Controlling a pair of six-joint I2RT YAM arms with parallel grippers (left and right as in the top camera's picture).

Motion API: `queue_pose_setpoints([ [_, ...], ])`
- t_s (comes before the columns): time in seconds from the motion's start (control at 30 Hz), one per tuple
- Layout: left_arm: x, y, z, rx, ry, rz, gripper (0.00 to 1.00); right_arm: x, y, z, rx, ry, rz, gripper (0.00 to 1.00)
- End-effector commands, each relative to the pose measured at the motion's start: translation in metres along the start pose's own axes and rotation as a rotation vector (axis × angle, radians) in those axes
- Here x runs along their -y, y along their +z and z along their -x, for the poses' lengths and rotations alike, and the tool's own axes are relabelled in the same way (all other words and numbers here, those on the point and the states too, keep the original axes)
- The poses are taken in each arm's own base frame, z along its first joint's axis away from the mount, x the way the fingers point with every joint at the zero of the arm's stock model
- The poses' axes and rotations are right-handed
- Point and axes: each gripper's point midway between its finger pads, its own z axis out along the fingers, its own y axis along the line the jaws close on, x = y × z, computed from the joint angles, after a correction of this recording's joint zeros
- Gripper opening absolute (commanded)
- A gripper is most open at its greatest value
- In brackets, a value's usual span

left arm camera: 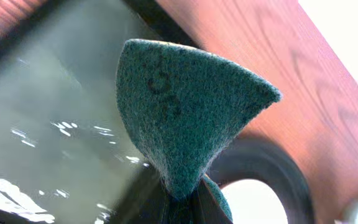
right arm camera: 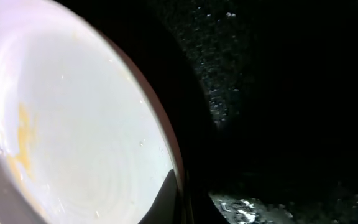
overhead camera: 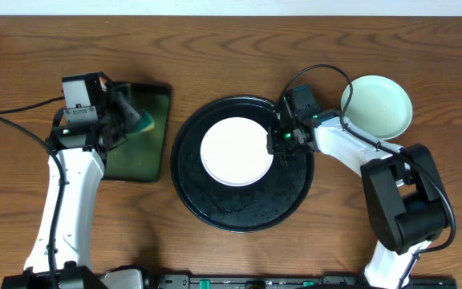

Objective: Clean dirty plates on tray and stack at the side

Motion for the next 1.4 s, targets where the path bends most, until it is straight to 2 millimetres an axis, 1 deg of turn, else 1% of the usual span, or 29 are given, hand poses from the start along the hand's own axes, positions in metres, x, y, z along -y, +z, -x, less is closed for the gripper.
queue_pose_setpoints([
  [0.0,0.034,0.003,-0.045,-0.181,0.037,-0.132,0.07,-0.002,0.019,-0.021,-0.071,-0.038,-0.004,0.01],
  [0.03,0.038,0.004,-0.054,-0.204,0.052,-0.131,0.07,-0.002,0.019,-0.021,-0.071,-0.039,-0.004,0.02],
  [0.07,0.044,0.006,-0.065,-0.230,0.076,-0.134,0.07,-0.002,0.019,-0.021,-0.071,-0.038,-0.004,0.07],
  [0.13,0.053,0.008,-0.080,-0.263,0.113,-0.145,0.08,-0.002,0.019,-0.021,-0.071,-0.038,-0.004,0.24],
  [0.17,0.058,0.008,-0.089,-0.278,0.134,-0.150,0.08,-0.002,0.019,-0.021,-0.070,-0.038,-0.005,0.27],
  [0.2,0.069,0.008,-0.105,-0.305,0.182,-0.164,0.07,-0.001,0.019,-0.021,-0.069,-0.036,-0.009,0.34],
  [0.27,0.075,0.008,-0.116,-0.308,0.229,-0.153,0.07,0.002,0.019,-0.019,-0.059,-0.020,-0.032,0.34],
  [0.4,0.080,0.010,-0.128,-0.279,0.299,-0.111,0.07,0.008,0.018,-0.010,-0.021,-0.017,-0.066,0.36],
  [0.47,0.084,0.009,-0.135,-0.279,0.327,-0.108,0.07,0.011,0.017,-0.007,-0.009,-0.018,-0.086,0.35],
  [0.53,0.088,0.008,-0.143,-0.287,0.350,-0.113,0.07,0.011,0.017,-0.008,-0.012,-0.017,-0.089,0.30],
  [0.7,0.090,0.012,-0.153,-0.306,0.376,-0.103,0.07,0.016,0.017,-0.011,-0.021,0.008,-0.113,0.04],
  [0.73,0.090,0.014,-0.156,-0.314,0.375,-0.099,0.07,0.016,0.017,-0.012,-0.024,0.009,-0.114,0.01],
  [0.87,0.086,0.028,-0.172,-0.364,0.321,-0.053,0.08,0.016,0.017,-0.012,-0.027,0.009,-0.115,0.01],
  [0.93,0.084,0.038,-0.182,-0.391,0.295,-0.027,0.07,0.016,0.017,-0.012,-0.026,0.009,-0.114,0.01],
  [1.1,0.082,0.066,-0.204,-0.436,0.304,0.005,0.07,0.015,0.017,-0.012,-0.023,0.011,-0.113,0.01],
  [1.13,0.080,0.078,-0.209,-0.442,0.295,0.019,0.07,0.015,0.017,-0.012,-0.024,0.012,-0.113,0.01],
  [1.27,0.060,0.099,-0.215,-0.437,0.174,0.132,0.07,0.015,0.017,-0.012,-0.023,0.012,-0.113,0.01],
  [1.33,0.049,0.109,-0.216,-0.427,0.178,0.179,0.07,0.015,0.017,-0.012,-0.023,0.015,-0.113,0.01],
  [1.37,0.042,0.112,-0.214,-0.406,0.187,0.216,0.07,0.015,0.017,-0.011,-0.023,0.015,-0.113,0.01],
])
